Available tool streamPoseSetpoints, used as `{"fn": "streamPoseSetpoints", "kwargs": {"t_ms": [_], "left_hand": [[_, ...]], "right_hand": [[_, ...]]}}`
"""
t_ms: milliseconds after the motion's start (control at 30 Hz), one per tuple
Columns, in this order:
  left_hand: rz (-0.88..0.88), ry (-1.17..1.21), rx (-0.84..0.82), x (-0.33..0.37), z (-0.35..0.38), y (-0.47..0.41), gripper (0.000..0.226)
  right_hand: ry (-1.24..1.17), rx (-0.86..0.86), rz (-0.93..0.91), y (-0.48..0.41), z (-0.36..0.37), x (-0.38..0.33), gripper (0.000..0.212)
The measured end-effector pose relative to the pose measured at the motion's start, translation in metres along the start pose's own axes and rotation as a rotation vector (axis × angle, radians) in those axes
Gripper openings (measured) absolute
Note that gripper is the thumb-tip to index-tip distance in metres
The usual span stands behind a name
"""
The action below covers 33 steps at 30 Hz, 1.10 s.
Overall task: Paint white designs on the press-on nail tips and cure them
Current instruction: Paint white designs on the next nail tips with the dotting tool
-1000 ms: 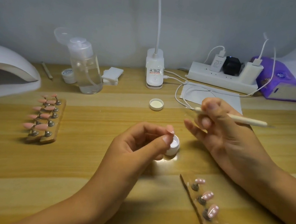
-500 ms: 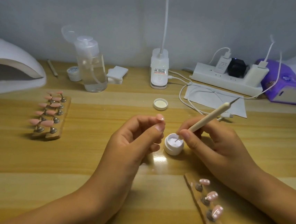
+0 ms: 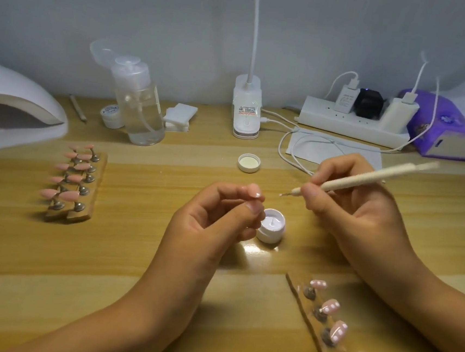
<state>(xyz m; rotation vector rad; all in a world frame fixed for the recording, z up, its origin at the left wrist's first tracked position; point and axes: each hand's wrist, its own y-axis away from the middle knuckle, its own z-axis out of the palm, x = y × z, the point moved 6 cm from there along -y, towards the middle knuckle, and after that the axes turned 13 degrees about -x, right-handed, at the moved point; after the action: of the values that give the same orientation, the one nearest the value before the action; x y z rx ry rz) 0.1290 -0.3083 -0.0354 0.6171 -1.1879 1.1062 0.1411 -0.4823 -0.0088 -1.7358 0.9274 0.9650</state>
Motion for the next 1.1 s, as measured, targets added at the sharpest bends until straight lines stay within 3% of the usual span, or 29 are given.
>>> {"fn": "streamPoseSetpoints", "kwargs": {"t_ms": [200,333,1100], "left_hand": [[-0.069,-0.126,-0.162,-0.002,0.015,0.002,0.009],[-0.093,-0.184,-0.216,-0.003,0.021,0.003,0.006],[-0.089,-0.209,-0.223,-0.004,0.019,0.003,0.011]], "right_hand": [[-0.507,0.05,0.099,-0.002,-0.001,0.01,0.02],[-0.673,0.011,0.106,-0.003,0.009,0.003,0.026],[-0.653,-0.038,0.143,-0.001,0.017,-0.001,0.03]]}}
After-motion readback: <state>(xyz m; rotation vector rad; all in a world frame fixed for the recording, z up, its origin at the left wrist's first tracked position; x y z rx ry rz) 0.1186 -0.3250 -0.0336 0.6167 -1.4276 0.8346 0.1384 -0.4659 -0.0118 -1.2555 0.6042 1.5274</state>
